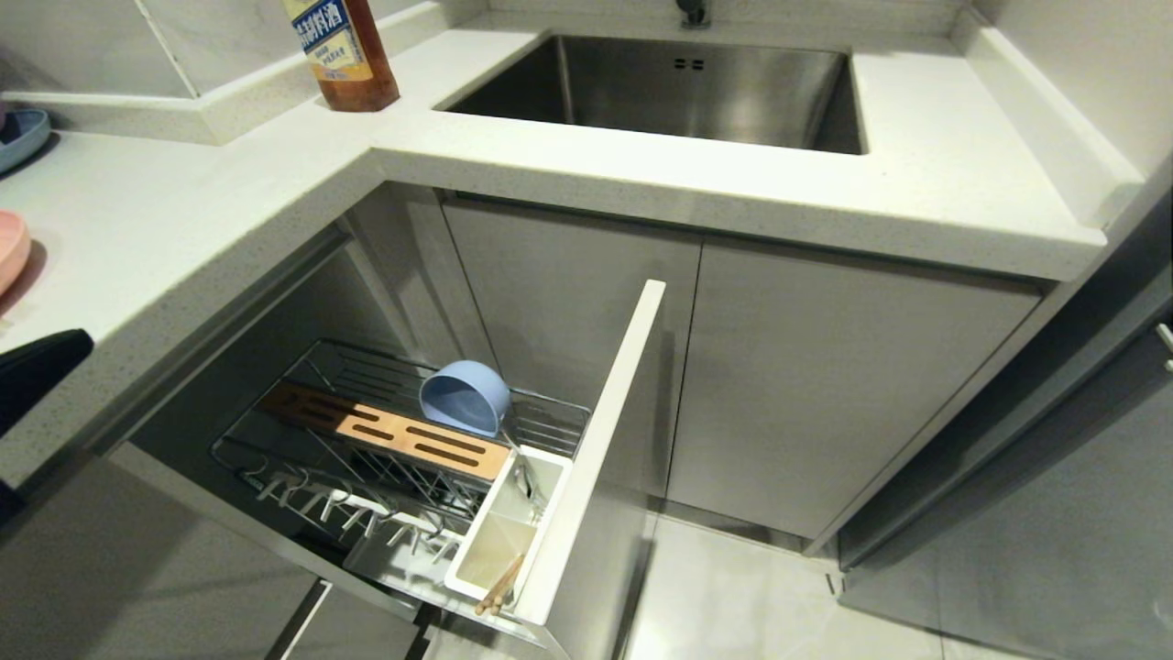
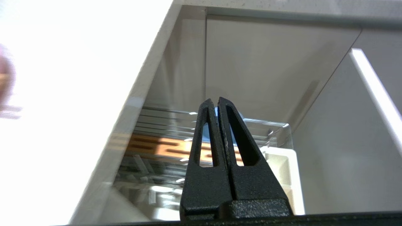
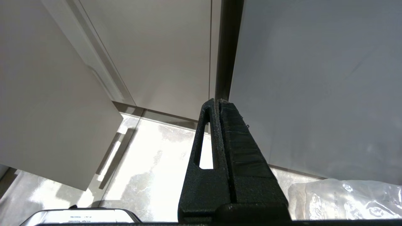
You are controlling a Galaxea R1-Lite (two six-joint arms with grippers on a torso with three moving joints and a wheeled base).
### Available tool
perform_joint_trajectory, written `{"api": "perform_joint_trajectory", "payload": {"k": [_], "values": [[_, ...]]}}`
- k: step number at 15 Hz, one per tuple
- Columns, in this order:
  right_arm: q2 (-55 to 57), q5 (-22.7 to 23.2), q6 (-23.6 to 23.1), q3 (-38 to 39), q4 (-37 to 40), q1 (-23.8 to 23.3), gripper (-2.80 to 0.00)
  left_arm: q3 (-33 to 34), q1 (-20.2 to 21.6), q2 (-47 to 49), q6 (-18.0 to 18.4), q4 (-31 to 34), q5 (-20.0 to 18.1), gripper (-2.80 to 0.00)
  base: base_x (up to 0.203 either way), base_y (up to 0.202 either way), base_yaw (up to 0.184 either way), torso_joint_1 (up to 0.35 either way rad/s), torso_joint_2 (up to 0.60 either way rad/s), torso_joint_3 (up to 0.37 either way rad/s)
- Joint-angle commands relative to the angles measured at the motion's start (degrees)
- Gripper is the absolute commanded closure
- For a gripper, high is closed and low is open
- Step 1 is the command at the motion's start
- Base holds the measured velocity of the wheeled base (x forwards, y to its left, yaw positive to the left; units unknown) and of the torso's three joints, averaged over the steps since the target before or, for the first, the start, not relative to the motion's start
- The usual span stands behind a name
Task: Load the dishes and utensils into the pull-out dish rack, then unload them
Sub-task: Pick up the chopsticks and place it in the cupboard
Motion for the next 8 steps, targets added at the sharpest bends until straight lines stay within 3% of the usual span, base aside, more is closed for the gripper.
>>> {"api": "perform_joint_trajectory", "payload": {"k": [1, 4, 8], "values": [[0.0, 0.0, 0.0, 0.1, 0.0, 0.0, 0.00, 3.2, 2.1, -5.4, 1.1, -0.5, -1.1, 0.00, 0.000, 0.000, 0.000, 0.000, 0.00, 0.000], [0.0, 0.0, 0.0, 0.1, 0.0, 0.0, 0.00, 10.5, 6.0, -13.8, 2.0, -0.7, -6.4, 0.00, 0.000, 0.000, 0.000, 0.000, 0.00, 0.000], [0.0, 0.0, 0.0, 0.1, 0.0, 0.0, 0.00, 25.0, 9.5, -25.2, 2.2, -0.7, -8.9, 0.00, 0.000, 0.000, 0.000, 0.000, 0.00, 0.000]]}}
